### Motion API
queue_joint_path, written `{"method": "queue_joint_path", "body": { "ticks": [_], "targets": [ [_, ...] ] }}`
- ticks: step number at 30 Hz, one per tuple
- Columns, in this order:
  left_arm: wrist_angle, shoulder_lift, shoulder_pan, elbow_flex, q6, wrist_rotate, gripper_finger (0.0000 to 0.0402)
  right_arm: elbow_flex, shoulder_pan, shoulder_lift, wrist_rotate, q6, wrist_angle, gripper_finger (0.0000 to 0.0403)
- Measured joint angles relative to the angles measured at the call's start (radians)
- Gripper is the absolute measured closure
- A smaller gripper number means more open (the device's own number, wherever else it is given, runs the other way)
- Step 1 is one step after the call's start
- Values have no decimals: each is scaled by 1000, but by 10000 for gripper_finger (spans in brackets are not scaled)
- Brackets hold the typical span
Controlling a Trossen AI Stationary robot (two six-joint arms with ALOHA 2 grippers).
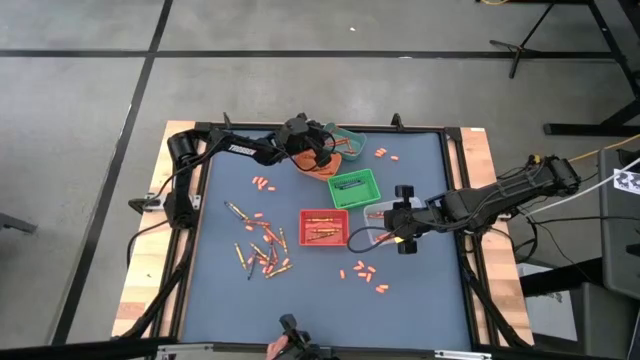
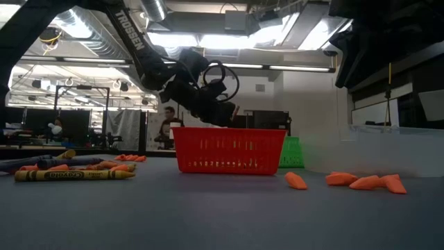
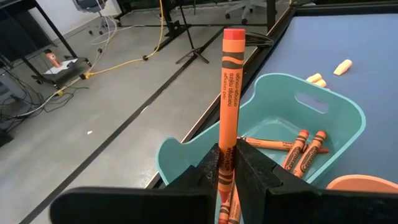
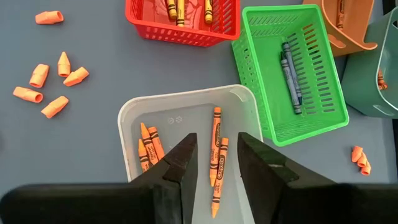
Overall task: Sort crayons
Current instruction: Put the red orange crayon into the blue bin, then put the yellow crayon into the red bin
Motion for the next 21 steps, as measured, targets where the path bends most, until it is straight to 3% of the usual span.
{"method": "queue_joint_path", "body": {
  "ticks": [7, 16, 21],
  "targets": [
    [-1, 0, 0, 0, -3, -1, 371, 0, 0, 0, 0, 0, 0, 290],
    [-1, 0, 16, 0, -52, -22, 303, 0, 0, 0, 0, 0, 0, 290],
    [-7, -15, 8, 0, -62, -21, 293, 0, 0, 0, 0, 0, 0, 290]
  ]
}}
